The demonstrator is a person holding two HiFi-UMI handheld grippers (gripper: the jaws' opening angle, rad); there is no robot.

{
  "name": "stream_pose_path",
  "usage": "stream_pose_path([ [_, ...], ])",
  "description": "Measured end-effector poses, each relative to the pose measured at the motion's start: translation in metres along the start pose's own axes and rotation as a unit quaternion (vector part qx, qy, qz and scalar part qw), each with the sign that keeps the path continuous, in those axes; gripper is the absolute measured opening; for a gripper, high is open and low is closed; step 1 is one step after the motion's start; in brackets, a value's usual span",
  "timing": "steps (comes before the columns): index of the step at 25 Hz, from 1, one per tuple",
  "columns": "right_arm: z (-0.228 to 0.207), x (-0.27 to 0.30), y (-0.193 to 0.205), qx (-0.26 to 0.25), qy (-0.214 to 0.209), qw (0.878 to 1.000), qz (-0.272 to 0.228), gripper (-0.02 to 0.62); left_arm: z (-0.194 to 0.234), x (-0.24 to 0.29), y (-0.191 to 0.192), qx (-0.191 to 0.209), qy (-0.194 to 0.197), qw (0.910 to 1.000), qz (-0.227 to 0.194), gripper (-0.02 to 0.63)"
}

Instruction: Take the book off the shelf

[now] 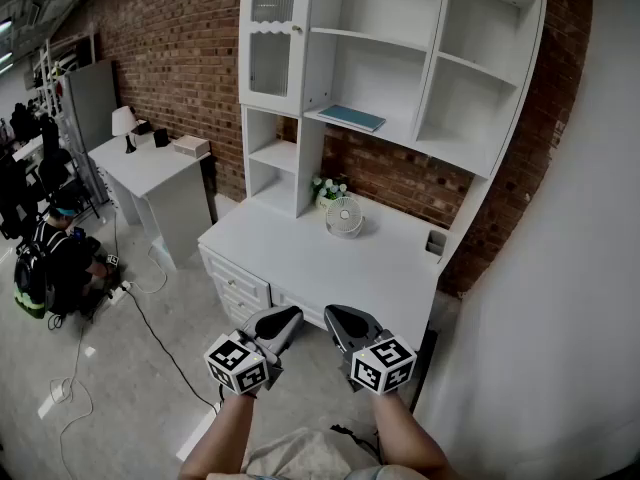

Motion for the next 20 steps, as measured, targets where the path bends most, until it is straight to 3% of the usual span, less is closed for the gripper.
stream_pose_path([
  [20, 0.012, 0.011, 0.002, -0.003, -0.010, 1.000, -0.015, 0.017, 0.012, -0.008, 0.001, -0.015, 0.002, 0.9999, -0.002, 0.037],
])
Point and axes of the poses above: the fingertips, and each gripper's own axes: x forward along the fingers, z to its left, y out of its underside, the point moved 7 cm from there along -x, backward along the fingers, and after that the axes turned 8 degrees about -x, right-handed, at the moved point
